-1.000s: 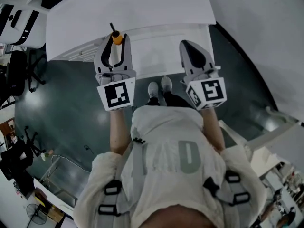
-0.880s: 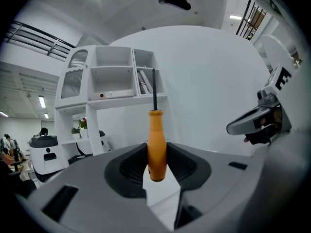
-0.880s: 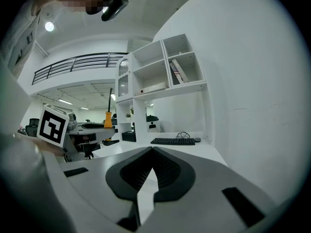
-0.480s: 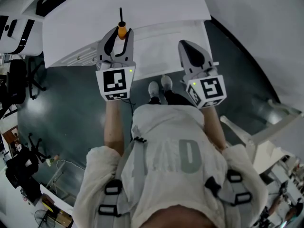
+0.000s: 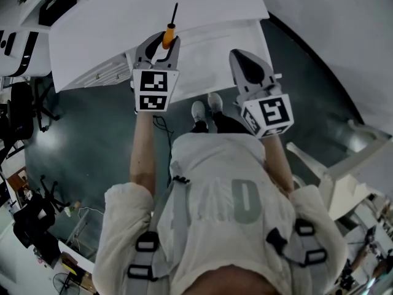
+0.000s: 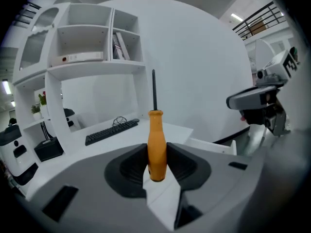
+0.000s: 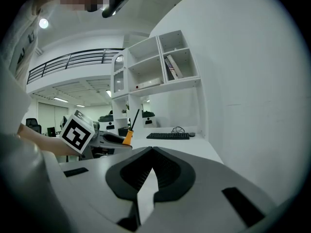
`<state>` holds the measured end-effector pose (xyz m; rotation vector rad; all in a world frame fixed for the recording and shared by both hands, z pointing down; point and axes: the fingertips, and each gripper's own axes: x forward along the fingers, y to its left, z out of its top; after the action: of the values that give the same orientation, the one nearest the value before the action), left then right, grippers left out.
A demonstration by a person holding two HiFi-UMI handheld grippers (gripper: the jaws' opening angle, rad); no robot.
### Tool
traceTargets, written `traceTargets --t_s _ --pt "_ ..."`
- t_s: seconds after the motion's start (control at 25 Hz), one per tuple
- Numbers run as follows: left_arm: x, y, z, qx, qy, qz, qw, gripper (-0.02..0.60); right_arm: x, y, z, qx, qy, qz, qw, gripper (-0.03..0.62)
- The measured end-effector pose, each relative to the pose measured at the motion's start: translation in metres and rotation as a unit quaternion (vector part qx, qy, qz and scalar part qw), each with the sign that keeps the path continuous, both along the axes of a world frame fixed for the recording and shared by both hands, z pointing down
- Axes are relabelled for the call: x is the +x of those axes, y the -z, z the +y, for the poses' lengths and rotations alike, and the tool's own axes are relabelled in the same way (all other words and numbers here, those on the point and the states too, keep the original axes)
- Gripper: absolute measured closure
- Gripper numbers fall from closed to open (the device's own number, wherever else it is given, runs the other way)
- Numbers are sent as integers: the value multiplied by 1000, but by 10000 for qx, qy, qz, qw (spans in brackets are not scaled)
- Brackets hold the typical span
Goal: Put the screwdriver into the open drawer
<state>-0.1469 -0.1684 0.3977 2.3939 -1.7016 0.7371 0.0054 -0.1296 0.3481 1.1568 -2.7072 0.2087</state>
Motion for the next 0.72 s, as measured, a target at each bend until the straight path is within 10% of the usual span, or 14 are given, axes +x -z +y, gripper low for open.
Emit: traceTargets --t_s 0.72 --pt "21 -107 -30 -1392 -585 -270 9882 457 30 -31 -8 -389 -303 242 9985 589"
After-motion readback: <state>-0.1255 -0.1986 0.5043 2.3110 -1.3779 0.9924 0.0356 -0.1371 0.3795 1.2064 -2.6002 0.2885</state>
